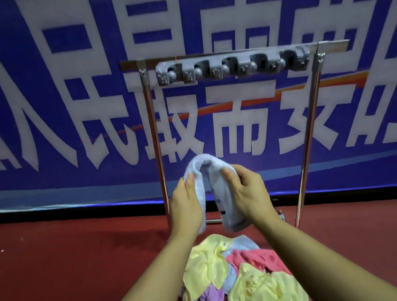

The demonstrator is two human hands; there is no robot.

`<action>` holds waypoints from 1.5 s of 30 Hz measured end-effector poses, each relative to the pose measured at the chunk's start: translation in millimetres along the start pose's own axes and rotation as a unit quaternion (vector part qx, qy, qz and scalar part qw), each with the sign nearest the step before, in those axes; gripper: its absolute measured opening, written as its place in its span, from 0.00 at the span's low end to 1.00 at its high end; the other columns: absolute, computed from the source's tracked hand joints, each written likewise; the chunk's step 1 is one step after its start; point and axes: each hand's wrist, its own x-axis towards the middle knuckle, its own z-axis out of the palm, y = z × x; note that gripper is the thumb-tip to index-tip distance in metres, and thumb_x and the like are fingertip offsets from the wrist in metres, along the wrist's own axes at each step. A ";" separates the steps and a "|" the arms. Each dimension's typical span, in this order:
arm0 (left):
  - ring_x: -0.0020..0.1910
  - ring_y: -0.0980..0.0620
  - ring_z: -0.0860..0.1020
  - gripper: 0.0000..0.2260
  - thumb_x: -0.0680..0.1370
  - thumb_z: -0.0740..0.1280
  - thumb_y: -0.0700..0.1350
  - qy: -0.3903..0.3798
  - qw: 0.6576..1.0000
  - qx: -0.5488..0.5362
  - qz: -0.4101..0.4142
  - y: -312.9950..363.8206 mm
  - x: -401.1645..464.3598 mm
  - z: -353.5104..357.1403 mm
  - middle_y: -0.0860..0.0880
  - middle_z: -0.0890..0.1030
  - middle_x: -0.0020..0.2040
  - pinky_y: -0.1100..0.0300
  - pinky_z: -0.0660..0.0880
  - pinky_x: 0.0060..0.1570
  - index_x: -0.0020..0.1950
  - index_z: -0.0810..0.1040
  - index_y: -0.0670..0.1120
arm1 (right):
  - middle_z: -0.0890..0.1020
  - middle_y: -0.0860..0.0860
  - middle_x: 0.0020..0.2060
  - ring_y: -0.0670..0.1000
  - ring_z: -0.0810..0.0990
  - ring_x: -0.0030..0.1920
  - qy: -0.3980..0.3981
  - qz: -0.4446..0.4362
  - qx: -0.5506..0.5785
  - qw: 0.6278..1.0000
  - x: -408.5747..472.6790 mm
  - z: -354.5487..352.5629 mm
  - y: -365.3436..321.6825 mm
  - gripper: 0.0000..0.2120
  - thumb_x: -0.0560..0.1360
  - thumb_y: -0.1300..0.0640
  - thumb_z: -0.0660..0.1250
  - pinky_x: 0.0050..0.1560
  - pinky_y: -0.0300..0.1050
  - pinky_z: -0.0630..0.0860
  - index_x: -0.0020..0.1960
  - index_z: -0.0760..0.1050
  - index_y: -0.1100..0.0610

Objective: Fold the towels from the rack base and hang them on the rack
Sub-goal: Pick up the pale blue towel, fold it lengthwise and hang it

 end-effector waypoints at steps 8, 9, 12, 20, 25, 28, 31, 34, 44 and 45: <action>0.48 0.49 0.78 0.19 0.86 0.52 0.58 0.063 0.996 -0.013 0.054 98.7 91.1 -48.2 0.48 0.81 0.48 0.56 0.71 0.42 0.59 0.78 0.49 | 0.85 0.42 0.46 0.38 0.82 0.48 0.019 -0.071 0.016 0.997 85.6 28.5 -107.4 0.12 0.84 0.47 0.61 0.44 0.32 0.74 0.59 0.82 0.48; 0.47 0.50 0.78 0.19 0.86 0.52 0.58 0.072 0.995 -0.010 0.060 108.5 105.0 -53.2 0.49 0.81 0.47 0.57 0.71 0.41 0.59 0.78 0.49 | 0.85 0.41 0.46 0.36 0.81 0.47 0.018 -0.082 0.017 0.996 98.4 32.9 -118.0 0.12 0.85 0.47 0.61 0.43 0.29 0.73 0.60 0.81 0.48; 0.44 0.54 0.78 0.19 0.86 0.51 0.58 0.094 0.992 0.013 0.088 131.6 147.6 -63.9 0.50 0.80 0.43 0.59 0.73 0.38 0.56 0.76 0.48 | 0.83 0.41 0.45 0.36 0.80 0.46 0.027 -0.110 0.009 0.993 137.4 44.5 -144.1 0.13 0.85 0.48 0.60 0.41 0.28 0.72 0.61 0.81 0.50; 0.40 0.54 0.78 0.19 0.86 0.50 0.57 0.109 0.981 0.078 0.140 138.3 227.8 -62.0 0.48 0.79 0.40 0.56 0.75 0.36 0.53 0.74 0.47 | 0.83 0.46 0.50 0.42 0.81 0.50 0.054 -0.136 -0.019 0.989 214.6 67.1 -148.9 0.15 0.85 0.46 0.59 0.46 0.39 0.77 0.65 0.78 0.50; 0.44 0.50 0.79 0.18 0.87 0.50 0.53 0.093 0.987 0.081 0.107 103.3 250.6 -53.7 0.51 0.76 0.40 0.61 0.68 0.33 0.61 0.75 0.45 | 0.83 0.49 0.54 0.49 0.81 0.54 0.031 -0.114 -0.068 0.991 230.6 77.8 -116.6 0.16 0.86 0.47 0.58 0.48 0.43 0.77 0.68 0.77 0.51; 0.48 0.56 0.78 0.18 0.87 0.50 0.52 0.039 0.996 0.035 0.074 84.4 251.1 -51.2 0.53 0.77 0.45 0.63 0.70 0.39 0.66 0.75 0.47 | 0.84 0.49 0.55 0.49 0.80 0.53 -0.006 -0.120 -0.100 0.988 230.1 88.0 -99.8 0.16 0.86 0.47 0.58 0.50 0.46 0.78 0.69 0.76 0.49; 0.64 0.46 0.78 0.20 0.87 0.50 0.56 -0.025 0.998 -0.014 0.047 72.7 246.3 -45.6 0.46 0.81 0.61 0.56 0.72 0.55 0.71 0.73 0.50 | 0.85 0.51 0.59 0.51 0.82 0.59 -0.042 -0.120 -0.095 0.987 227.5 98.0 -84.4 0.17 0.86 0.47 0.57 0.57 0.51 0.80 0.71 0.75 0.46; 0.71 0.46 0.74 0.23 0.85 0.50 0.62 -0.070 0.996 -0.040 0.036 60.8 237.8 -37.0 0.46 0.77 0.71 0.50 0.71 0.68 0.75 0.69 0.54 | 0.81 0.46 0.66 0.46 0.79 0.64 -0.093 -0.116 -0.074 0.986 215.1 104.5 -72.5 0.20 0.86 0.43 0.54 0.60 0.43 0.77 0.77 0.68 0.41; 0.76 0.51 0.67 0.23 0.85 0.49 0.63 -0.078 0.996 0.007 0.048 41.3 199.8 -44.4 0.54 0.71 0.77 0.55 0.64 0.72 0.79 0.63 0.60 | 0.65 0.45 0.80 0.49 0.67 0.77 -0.109 -0.109 -0.150 0.977 183.9 74.8 -76.2 0.27 0.86 0.40 0.50 0.72 0.48 0.68 0.83 0.54 0.43; 0.78 0.51 0.64 0.25 0.84 0.49 0.63 -0.071 0.996 0.028 0.038 36.7 193.4 -45.9 0.54 0.67 0.79 0.53 0.62 0.74 0.81 0.59 0.60 | 0.64 0.44 0.80 0.49 0.66 0.78 -0.107 -0.106 -0.170 0.974 179.0 70.0 -72.4 0.27 0.86 0.40 0.51 0.73 0.49 0.67 0.83 0.54 0.44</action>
